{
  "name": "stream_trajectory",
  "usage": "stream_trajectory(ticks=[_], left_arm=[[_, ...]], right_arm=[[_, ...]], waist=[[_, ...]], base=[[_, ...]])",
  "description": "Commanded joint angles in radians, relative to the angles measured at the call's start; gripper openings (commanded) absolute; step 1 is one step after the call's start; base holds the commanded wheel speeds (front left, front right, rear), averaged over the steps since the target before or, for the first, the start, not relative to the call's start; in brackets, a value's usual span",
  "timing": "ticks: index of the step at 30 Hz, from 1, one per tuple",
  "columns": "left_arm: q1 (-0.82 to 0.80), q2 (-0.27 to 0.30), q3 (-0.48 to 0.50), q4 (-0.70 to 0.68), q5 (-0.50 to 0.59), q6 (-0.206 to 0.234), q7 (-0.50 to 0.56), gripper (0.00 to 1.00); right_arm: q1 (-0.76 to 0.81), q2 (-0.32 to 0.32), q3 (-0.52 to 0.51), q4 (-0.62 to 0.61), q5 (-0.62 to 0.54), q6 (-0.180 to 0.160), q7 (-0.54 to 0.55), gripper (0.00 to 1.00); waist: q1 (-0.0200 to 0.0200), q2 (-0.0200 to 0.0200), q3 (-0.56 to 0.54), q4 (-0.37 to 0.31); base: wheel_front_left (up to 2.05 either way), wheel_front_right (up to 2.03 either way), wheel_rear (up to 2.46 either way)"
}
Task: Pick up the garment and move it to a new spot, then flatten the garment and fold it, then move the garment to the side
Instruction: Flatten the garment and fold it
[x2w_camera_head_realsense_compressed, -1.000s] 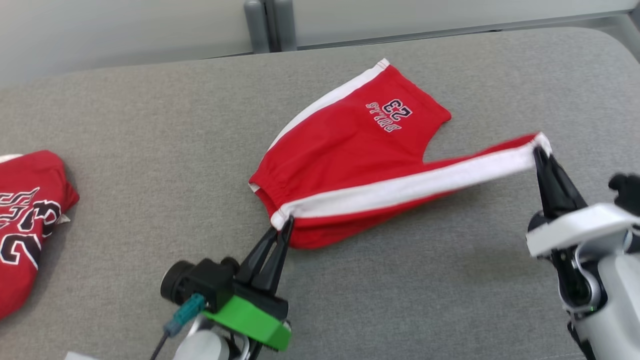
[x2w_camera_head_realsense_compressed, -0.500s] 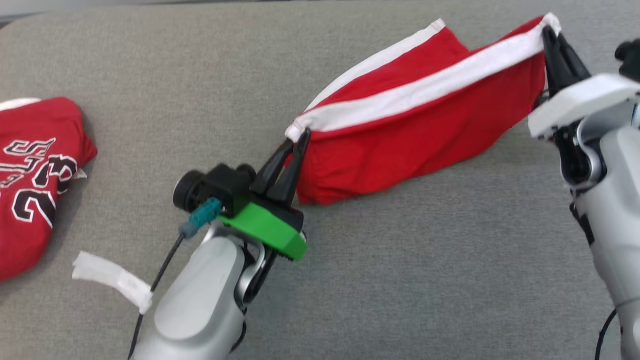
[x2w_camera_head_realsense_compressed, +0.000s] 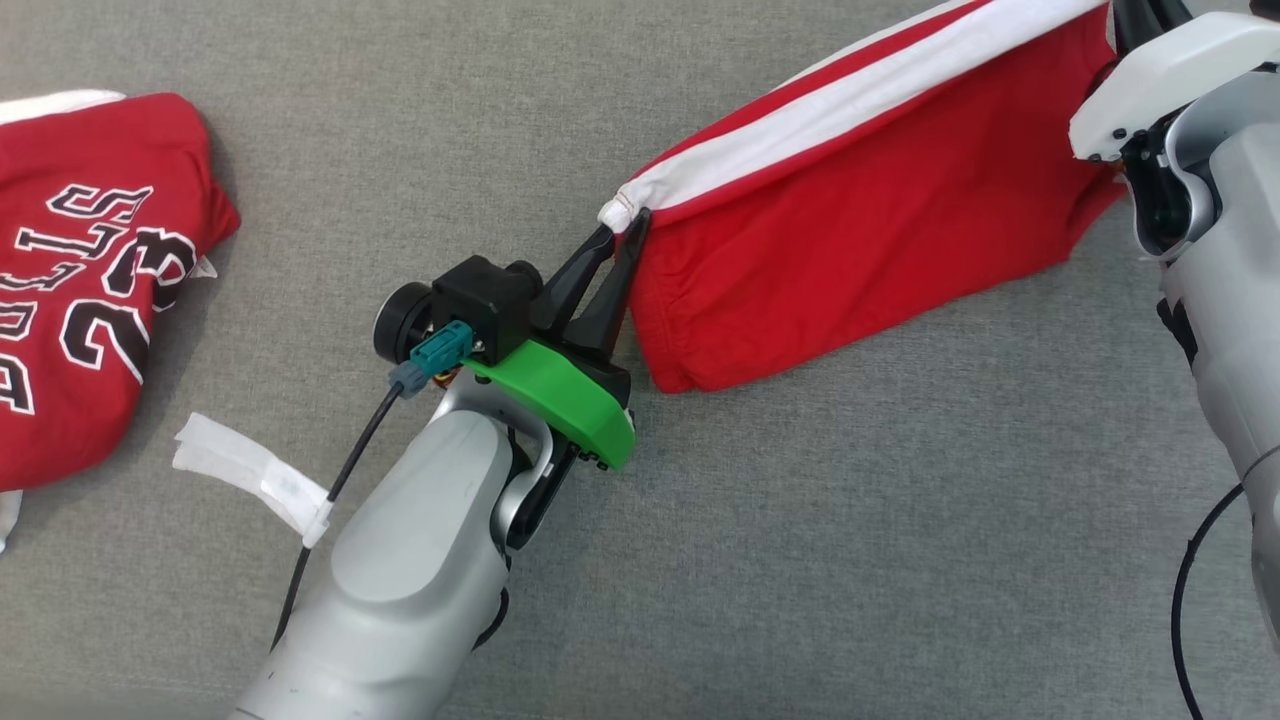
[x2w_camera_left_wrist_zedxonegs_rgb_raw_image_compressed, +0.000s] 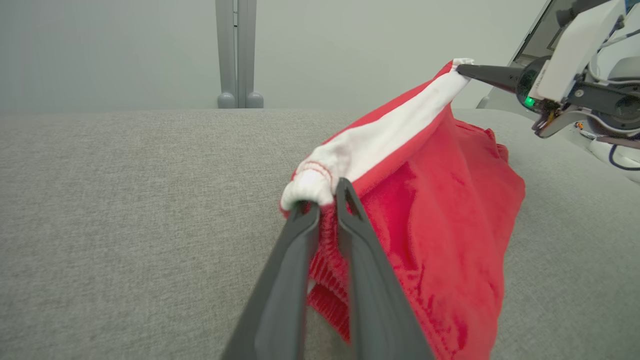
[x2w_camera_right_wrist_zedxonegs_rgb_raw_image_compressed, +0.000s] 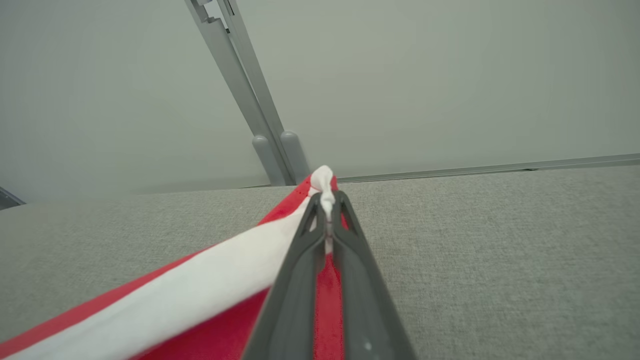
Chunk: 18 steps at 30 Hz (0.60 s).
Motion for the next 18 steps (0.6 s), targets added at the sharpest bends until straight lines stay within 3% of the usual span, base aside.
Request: stream_trajectory(ticks=[1,8,18], left_arm=[[-0.024,0.001,-0.006,0.006,-0.008,-0.002,-0.001,0.97],[-0.015,0.001,0.012,0.021,0.009,-0.002,-0.001,1.00],[0.114,0.001,0.124,-0.043,0.102,0.012,-0.001,1.00]], right_arm=[[-0.019,-0.001,0.000,0.028,0.003,-0.002,-0.013,1.00],[-0.016,-0.006,0.045,0.073,0.035,-0.002,-0.048,1.00],[0.074,-0.076,0.134,0.088,0.089,-0.002,-0.059,1.00]], waist=[[-0.0001,0.0000,0.014,0.014],[-0.0001,0.0000,-0.001,0.000],[-0.0001,0.0000,-0.038,0.005]], base=[[0.00,0.00,0.00],[0.00,0.00,0.00],[0.00,0.00,0.00]])
